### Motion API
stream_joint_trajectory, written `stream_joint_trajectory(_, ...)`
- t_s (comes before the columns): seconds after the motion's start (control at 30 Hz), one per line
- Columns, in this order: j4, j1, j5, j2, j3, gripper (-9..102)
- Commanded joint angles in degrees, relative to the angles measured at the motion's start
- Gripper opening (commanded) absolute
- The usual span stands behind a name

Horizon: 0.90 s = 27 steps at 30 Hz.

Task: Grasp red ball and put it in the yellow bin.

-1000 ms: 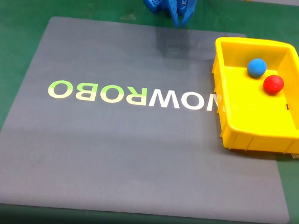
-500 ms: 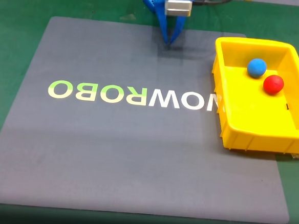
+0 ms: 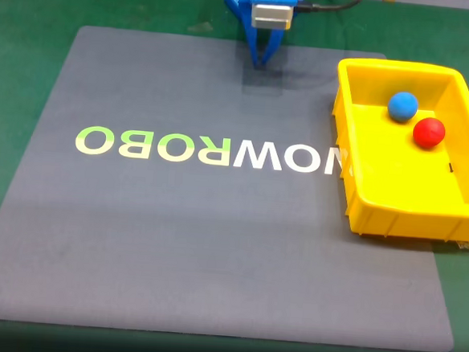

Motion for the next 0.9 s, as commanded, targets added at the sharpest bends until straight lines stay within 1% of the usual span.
stream_joint_trajectory(0.0,2.99,-0.70,0.79,0.79,1.85,0)
stream_joint_trajectory(0.87,4.31,1.14,0.18,0.79,1.85,0)
